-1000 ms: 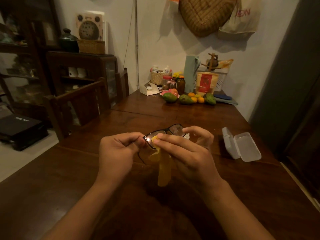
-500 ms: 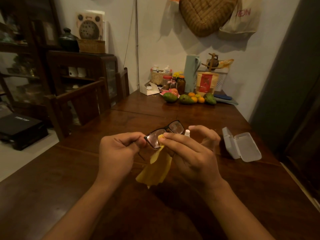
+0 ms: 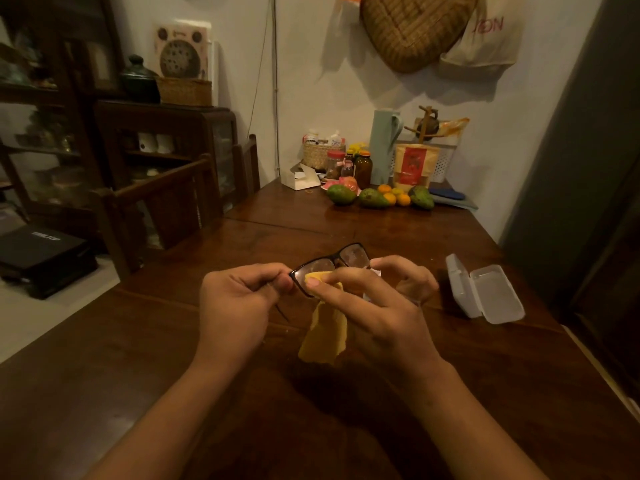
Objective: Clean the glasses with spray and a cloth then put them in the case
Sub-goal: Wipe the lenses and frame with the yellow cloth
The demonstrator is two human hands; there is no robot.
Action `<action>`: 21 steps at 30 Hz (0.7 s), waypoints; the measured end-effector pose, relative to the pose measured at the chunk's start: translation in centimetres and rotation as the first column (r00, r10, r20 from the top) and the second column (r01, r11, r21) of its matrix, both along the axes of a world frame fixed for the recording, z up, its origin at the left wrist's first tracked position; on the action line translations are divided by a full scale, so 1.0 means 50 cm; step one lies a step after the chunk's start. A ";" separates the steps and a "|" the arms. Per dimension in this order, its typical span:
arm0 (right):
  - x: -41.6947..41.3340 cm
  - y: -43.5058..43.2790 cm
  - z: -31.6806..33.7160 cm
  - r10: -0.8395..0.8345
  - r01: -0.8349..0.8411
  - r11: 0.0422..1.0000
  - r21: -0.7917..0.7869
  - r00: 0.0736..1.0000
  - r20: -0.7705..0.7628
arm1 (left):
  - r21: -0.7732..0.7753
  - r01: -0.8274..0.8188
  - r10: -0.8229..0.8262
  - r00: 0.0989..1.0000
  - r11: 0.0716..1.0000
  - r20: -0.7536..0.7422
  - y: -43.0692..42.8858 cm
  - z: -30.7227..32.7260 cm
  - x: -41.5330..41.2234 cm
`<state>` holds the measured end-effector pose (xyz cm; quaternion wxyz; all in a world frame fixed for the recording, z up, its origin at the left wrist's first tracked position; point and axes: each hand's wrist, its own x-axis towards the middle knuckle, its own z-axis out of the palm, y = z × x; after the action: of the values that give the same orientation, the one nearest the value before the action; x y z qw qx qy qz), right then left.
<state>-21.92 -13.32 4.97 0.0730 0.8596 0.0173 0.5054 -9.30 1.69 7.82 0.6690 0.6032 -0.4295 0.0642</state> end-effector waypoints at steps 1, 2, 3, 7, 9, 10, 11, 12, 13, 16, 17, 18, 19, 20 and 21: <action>-0.001 -0.005 -0.002 0.010 -0.010 1.000 0.015 1.000 0.013 | 0.003 -0.002 0.002 1.000 1.000 -0.003 -0.001 0.001 -0.001; -0.001 -0.009 -0.004 0.020 -0.020 0.999 0.047 1.000 0.014 | 0.007 -0.007 0.007 1.000 1.000 -0.004 -0.001 0.002 -0.003; -0.001 -0.011 -0.005 0.034 -0.035 0.995 0.091 0.999 0.004 | 0.012 -0.014 0.014 1.000 1.000 0.000 -0.001 0.003 -0.004; 0.005 -0.001 0.002 0.062 -0.055 0.980 0.191 0.998 -0.028 | 0.034 -0.033 0.032 0.999 0.999 0.025 -0.003 -0.001 -0.002; 0.005 0.006 0.005 0.065 -0.054 0.979 0.196 0.997 -0.047 | 0.039 -0.033 0.032 0.999 0.999 0.022 -0.005 -0.004 -0.001; 0.005 0.007 0.005 0.066 -0.052 0.980 0.190 0.995 -0.069 | 0.041 -0.030 0.029 0.999 0.999 0.021 -0.005 -0.005 -0.001; 0.005 0.008 0.004 0.065 -0.047 0.983 0.180 0.993 -0.097 | 0.039 -0.024 0.023 1.000 0.999 0.019 -0.006 -0.007 -0.001; 0.004 0.009 0.002 0.062 -0.041 0.985 0.165 0.990 -0.124 | 0.033 -0.013 0.012 1.000 0.999 0.018 -0.005 -0.008 -0.001; 0.004 0.009 0.002 0.062 -0.042 0.988 0.145 0.988 -0.139 | 0.025 -0.001 0.001 1.000 1.000 0.018 -0.005 -0.008 -0.002; 0.005 0.010 0.003 0.080 -0.077 0.996 0.049 0.995 -0.065 | 0.015 0.009 -0.009 1.000 1.000 0.007 -0.006 -0.008 0.001; 0.004 0.009 0.003 0.080 -0.080 0.997 0.021 0.997 -0.019 | 0.016 0.007 -0.007 1.000 1.000 0.003 -0.006 -0.008 0.002; 0.003 0.008 0.003 0.076 -0.075 0.997 -0.003 0.997 0.026 | 0.020 0.005 -0.005 1.000 1.000 0.003 -0.006 -0.007 0.001; 0.002 0.006 0.002 0.068 -0.067 0.998 -0.020 0.996 0.062 | 0.023 0.003 -0.003 1.000 1.000 0.003 -0.005 -0.006 0.000; 0.002 0.002 0.001 0.059 -0.057 0.998 -0.024 0.994 0.087 | 0.024 0.001 -0.001 1.000 1.000 0.004 -0.004 -0.005 -0.001; 0.001 -0.003 -0.003 0.052 -0.051 0.999 -0.012 0.994 0.095 | 0.024 -0.001 0.001 1.000 1.000 0.006 -0.004 -0.004 -0.001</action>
<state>-21.86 -13.45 4.82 0.0649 0.8335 0.0383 0.5474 -9.37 1.51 7.62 0.6603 0.6113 -0.4319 0.0612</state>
